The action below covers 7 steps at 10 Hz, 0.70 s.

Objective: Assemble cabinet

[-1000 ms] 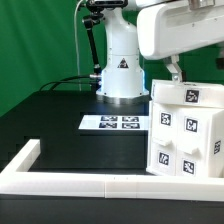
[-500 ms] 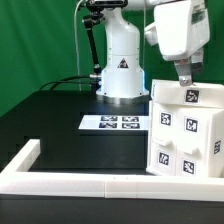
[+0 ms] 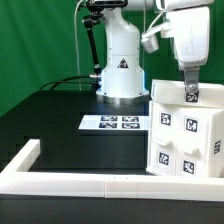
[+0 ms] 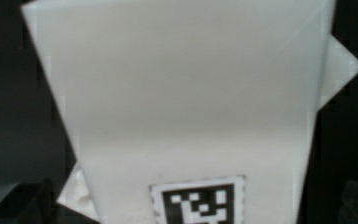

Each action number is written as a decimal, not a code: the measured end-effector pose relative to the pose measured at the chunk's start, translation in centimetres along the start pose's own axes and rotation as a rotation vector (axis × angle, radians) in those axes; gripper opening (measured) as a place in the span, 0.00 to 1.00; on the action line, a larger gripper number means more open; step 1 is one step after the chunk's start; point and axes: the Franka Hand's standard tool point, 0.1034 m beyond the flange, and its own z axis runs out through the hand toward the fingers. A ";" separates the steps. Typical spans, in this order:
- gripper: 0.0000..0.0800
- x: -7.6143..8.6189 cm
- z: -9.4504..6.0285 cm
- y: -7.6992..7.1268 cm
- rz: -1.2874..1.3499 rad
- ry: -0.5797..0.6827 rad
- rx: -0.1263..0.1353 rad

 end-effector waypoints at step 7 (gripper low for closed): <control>0.70 -0.5 0.5 0.0 0.039 -0.002 0.003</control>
Offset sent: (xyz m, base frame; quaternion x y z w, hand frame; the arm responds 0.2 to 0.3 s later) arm 0.0000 0.0000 0.0000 0.0000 0.0000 0.0000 1.0000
